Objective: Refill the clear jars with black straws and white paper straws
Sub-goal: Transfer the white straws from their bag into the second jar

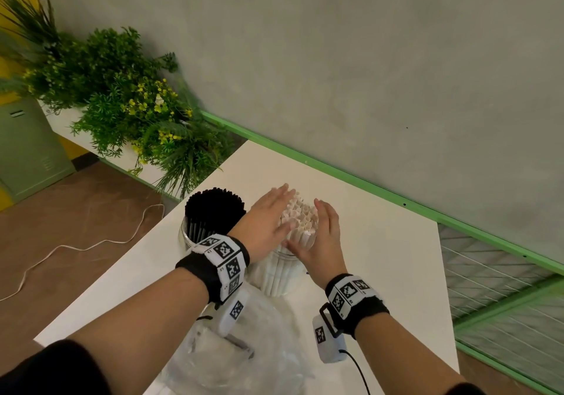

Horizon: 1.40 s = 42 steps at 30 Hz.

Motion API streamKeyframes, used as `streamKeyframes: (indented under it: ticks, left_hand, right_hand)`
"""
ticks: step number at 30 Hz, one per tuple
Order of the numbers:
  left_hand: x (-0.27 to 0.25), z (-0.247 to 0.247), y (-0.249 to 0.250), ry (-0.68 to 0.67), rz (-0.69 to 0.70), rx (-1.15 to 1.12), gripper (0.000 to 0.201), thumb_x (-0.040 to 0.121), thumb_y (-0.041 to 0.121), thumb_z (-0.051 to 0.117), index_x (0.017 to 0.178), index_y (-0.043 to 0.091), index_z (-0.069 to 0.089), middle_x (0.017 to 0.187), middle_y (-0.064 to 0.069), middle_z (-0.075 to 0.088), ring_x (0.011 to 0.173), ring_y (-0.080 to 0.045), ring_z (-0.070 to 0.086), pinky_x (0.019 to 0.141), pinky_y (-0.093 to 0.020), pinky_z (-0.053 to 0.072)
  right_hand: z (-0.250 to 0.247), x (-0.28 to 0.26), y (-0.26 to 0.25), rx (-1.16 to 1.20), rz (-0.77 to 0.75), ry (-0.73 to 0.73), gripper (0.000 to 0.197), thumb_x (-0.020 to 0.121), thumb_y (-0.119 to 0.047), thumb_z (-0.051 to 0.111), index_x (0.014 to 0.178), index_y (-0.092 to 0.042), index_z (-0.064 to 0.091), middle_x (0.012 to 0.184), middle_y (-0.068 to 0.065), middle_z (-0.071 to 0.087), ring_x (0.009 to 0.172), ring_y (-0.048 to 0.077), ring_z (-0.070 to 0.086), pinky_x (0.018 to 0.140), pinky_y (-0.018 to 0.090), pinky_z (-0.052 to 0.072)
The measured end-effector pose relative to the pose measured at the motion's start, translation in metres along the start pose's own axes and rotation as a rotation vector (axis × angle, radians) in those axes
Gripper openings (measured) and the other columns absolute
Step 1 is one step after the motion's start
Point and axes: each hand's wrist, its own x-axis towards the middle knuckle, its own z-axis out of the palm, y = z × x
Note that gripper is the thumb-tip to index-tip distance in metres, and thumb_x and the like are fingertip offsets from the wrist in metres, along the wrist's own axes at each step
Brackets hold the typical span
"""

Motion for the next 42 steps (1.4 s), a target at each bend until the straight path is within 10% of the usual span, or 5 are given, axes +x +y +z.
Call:
streamKeyframes:
  ticks: [15,23,29,36,42]
  left_hand:
    - [-0.025,0.019,-0.006,0.167,-0.181,-0.360,0.058,0.097,0.007,0.046,0.151,0.017,0.026,0.150,-0.007,0.039,0.132,-0.016,0.045,0.111,-0.032,0.037]
    - [0.002,0.021,-0.009,0.002,-0.464,-0.623,0.054,0.103,0.036,0.036,0.153,0.025,0.020,0.157,0.000,0.028,0.144,-0.016,0.026,0.117,-0.032,0.019]
    - [0.007,0.014,0.007,0.078,-0.372,-0.451,0.047,0.104,0.029,0.031,0.150,0.021,0.027,0.153,-0.006,0.033,0.139,-0.020,0.035,0.111,-0.029,0.025]
    - [0.004,0.017,0.006,0.030,-0.395,-0.316,0.055,0.104,0.027,0.035,0.154,0.017,0.015,0.157,-0.006,0.026,0.141,-0.020,0.031,0.111,-0.027,0.024]
    - [-0.004,0.015,0.010,0.030,-0.427,-0.410,0.058,0.102,0.036,0.037,0.154,0.022,0.014,0.158,-0.005,0.024,0.143,-0.021,0.029,0.117,-0.035,0.024]
  right_hand:
    - [-0.016,0.003,-0.009,-0.027,-0.034,-0.201,0.102,0.075,-0.067,0.058,0.153,-0.023,0.010,0.159,-0.015,-0.009,0.145,0.002,0.008,0.113,0.023,0.023]
    - [0.013,0.001,-0.005,0.233,0.249,-0.085,0.103,0.071,-0.050,0.074,0.150,-0.027,0.012,0.148,-0.001,0.033,0.136,0.011,0.035,0.112,0.033,0.034]
    - [0.006,0.003,-0.002,0.223,0.179,-0.043,0.081,0.083,-0.028,0.074,0.146,-0.021,0.023,0.136,-0.006,0.032,0.122,-0.002,0.032,0.092,-0.004,0.021]
    - [-0.006,-0.005,0.010,-0.121,-0.048,-0.026,0.062,0.089,-0.043,0.055,0.145,-0.031,0.030,0.148,0.002,0.023,0.133,0.020,0.031,0.110,0.041,0.035]
    - [-0.015,0.004,0.001,-0.216,-0.152,-0.162,0.070,0.087,-0.050,0.037,0.150,-0.024,0.022,0.158,0.000,0.015,0.142,0.020,0.021,0.116,0.040,0.025]
